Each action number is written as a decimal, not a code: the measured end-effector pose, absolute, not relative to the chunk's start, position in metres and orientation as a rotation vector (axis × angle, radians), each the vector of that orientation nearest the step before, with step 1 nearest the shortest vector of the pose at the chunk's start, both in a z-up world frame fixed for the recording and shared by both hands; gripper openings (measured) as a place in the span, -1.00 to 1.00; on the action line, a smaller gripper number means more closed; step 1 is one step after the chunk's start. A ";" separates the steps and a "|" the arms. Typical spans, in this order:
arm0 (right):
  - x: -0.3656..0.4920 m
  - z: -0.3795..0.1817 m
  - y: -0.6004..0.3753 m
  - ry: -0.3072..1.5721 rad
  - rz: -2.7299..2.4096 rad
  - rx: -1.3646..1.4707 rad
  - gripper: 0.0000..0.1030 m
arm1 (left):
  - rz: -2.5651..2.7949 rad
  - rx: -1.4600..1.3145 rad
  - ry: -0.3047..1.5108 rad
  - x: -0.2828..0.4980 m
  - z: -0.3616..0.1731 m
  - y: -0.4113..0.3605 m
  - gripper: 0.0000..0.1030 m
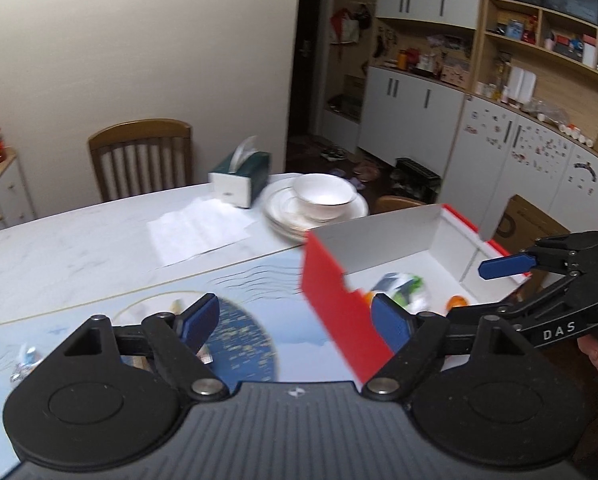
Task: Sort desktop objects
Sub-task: 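Withdraw both tools from the box back over the table, then grasp the pink sticky-note pad with the left tool while the right tool grasps the blueberry pastry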
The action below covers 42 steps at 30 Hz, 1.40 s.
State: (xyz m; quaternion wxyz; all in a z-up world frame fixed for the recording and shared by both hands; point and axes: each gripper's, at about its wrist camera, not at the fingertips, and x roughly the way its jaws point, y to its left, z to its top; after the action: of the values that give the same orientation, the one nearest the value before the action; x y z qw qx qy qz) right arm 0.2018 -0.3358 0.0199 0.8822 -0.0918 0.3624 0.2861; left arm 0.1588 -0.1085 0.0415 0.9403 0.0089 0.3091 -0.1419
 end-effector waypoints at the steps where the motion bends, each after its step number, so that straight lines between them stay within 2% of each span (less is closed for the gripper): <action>1: 0.200 0.019 -0.330 0.753 0.603 -0.194 0.65 | -0.281 0.017 0.632 0.156 0.040 -0.100 0.64; 5: 0.192 0.018 -0.304 0.741 0.624 -0.206 0.71 | -0.247 -0.009 0.638 0.149 0.032 -0.064 0.70; 7: 0.188 0.016 -0.291 0.740 0.631 -0.210 0.73 | -0.223 -0.005 0.646 0.147 0.028 -0.047 0.93; 9: 0.187 0.013 -0.278 0.747 0.629 -0.215 0.73 | -0.197 0.006 0.650 0.145 0.024 -0.033 0.98; 22: 0.189 -0.016 -0.210 0.797 0.600 -0.220 0.73 | -0.217 0.023 0.703 0.132 -0.025 0.040 1.00; 42: 0.197 -0.061 -0.141 0.852 0.556 -0.219 0.73 | -0.314 0.101 0.887 0.105 -0.106 0.072 1.00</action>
State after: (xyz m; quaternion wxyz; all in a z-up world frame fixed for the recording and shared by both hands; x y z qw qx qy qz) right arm 0.1969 -0.1415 -0.0609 0.8677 -0.1048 0.4069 0.2656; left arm 0.1047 0.0723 -0.1058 0.8902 0.0485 0.4270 -0.1514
